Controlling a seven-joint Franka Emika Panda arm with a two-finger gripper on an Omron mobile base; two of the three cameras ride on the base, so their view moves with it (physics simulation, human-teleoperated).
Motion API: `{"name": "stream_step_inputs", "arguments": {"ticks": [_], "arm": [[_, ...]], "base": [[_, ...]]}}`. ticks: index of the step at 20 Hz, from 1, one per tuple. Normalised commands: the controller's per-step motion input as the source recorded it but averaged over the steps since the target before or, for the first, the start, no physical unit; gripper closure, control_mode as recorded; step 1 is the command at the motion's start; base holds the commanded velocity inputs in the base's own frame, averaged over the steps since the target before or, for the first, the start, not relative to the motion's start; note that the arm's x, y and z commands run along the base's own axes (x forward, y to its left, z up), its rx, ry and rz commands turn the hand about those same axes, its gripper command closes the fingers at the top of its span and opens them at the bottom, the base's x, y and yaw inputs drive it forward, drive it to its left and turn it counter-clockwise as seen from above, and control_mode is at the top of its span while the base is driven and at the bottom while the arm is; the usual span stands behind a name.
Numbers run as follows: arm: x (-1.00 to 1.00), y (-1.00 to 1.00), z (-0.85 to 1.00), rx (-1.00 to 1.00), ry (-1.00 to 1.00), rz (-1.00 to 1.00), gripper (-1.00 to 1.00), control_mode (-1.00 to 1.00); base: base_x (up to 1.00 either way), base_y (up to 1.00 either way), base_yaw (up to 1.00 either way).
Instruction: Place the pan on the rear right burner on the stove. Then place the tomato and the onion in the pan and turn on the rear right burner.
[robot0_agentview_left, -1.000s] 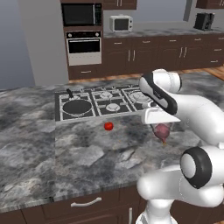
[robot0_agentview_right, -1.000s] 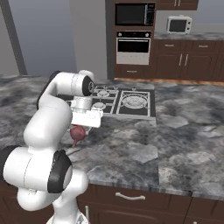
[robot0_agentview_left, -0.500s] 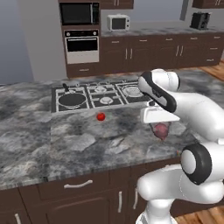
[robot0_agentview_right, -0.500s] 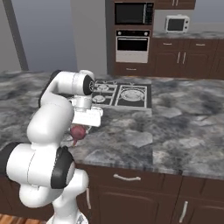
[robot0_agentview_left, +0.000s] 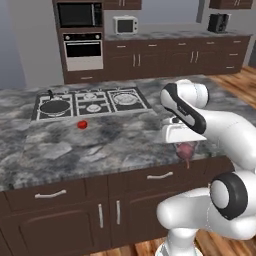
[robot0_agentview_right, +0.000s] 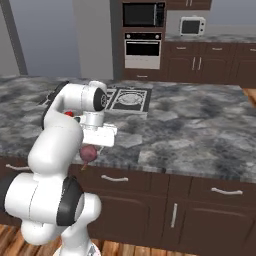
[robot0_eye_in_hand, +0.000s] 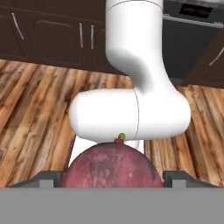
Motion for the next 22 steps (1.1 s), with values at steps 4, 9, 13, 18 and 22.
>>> {"name": "stream_step_inputs", "arguments": {"ticks": [4,9,13,18,22], "arm": [[0.0,0.0,0.0,0.0,0.0,0.0,1.0,1.0],[0.0,0.0,0.0,0.0,0.0,0.0,1.0,1.0],[0.0,0.0,0.0,0.0,0.0,0.0,1.0,1.0],[0.0,0.0,0.0,0.0,0.0,0.0,1.0,1.0],[0.0,0.0,0.0,0.0,0.0,0.0,1.0,1.0]], "base": [[0.0,-0.84,0.13],[-0.37,-0.82,0.27],[-0.44,-0.8,0.42],[-0.42,-0.8,0.41],[-0.49,-0.83,0.4]]}}
